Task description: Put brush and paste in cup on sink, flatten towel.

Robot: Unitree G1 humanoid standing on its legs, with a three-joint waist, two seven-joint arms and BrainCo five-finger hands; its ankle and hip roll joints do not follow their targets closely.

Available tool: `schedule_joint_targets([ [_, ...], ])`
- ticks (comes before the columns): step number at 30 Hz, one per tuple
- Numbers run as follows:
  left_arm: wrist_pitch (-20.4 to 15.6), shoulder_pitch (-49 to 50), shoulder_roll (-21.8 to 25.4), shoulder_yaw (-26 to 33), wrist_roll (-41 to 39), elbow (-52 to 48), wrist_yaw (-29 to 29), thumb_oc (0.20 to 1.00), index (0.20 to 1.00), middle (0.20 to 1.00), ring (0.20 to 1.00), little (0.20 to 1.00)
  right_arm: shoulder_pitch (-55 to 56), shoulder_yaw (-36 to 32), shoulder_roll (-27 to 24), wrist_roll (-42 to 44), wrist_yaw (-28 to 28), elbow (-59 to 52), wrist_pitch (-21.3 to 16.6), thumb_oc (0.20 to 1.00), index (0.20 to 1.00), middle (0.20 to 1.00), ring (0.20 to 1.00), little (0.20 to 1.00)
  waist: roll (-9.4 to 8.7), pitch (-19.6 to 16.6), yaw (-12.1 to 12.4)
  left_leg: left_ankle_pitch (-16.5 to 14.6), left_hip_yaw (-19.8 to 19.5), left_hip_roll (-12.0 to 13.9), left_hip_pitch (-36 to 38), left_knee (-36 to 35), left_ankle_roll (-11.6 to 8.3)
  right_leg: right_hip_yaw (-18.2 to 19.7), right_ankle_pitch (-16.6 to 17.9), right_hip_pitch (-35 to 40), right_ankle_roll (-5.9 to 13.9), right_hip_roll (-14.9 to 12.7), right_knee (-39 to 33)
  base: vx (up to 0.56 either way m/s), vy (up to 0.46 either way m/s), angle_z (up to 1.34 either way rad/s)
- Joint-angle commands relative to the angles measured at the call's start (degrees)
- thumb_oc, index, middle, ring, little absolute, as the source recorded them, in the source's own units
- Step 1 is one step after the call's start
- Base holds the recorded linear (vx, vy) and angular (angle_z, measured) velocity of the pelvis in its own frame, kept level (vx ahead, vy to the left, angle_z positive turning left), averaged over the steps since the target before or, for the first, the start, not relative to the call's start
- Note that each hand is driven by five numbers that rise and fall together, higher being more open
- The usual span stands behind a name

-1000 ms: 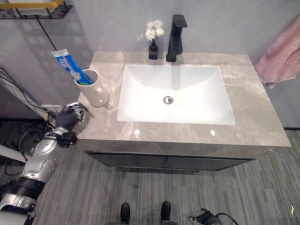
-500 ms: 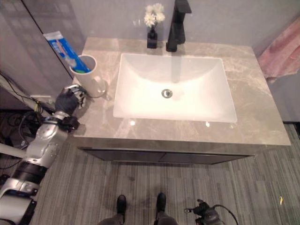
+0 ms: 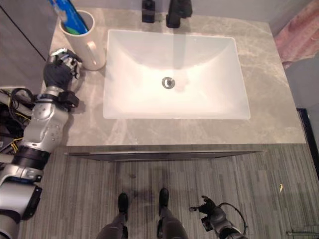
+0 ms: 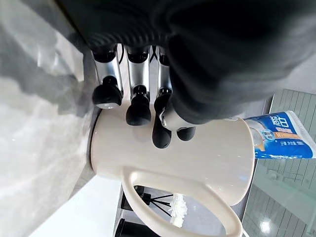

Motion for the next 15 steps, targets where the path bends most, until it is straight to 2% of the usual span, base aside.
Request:
schedule_joint_targets([
  [1,0.3,5.1,0.3,0.4,1.9,-1.4,-0.6,0.200,0.200,0.200,0.200,0.200,1.5,0.1,-2.3,1.0,-0.5,1.1,0.1,1.000,1.000,1.000,1.000,1.000,0.75,-0.7,0.5,-2.9,-4.4,1.9,0.7,0.6,1.40,-1.9,-3.8,2.8,3.16,-1.2,-0.1,0.00,0.000,0.00],
  [7,1.6,11.6,-0.3,1.5,2.9,-7.1,-3.8,0.200,0.200,0.200,0.200,0.200,2.2,-0.3,-1.7,0.2,0.3,2.3,0.3,1.000,1.000,1.000,1.000,1.000,1.14,-1.8,1.6,-3.6,-4.6,2.1,2.9,0.6,1.46,-2.5,-4.7,5.2,2.84,-1.1,-0.1,-0.01,-0.023,0.03],
  [15,1.8,11.9,-1.3,1.1,4.2,-8.5,-4.6,0.200,0.200,0.200,0.200,0.200,2.5,-0.1,-1.9,-0.1,0.8,1.6,0.0,1.000,1.000,1.000,1.000,1.000,1.65,-2.0,1.8,-3.6,-4.7,1.8,3.2,0.6,1.45,-3.1,-4.8,5.7,2.72,-1.3,-0.1,-0.03,-0.003,0.02],
])
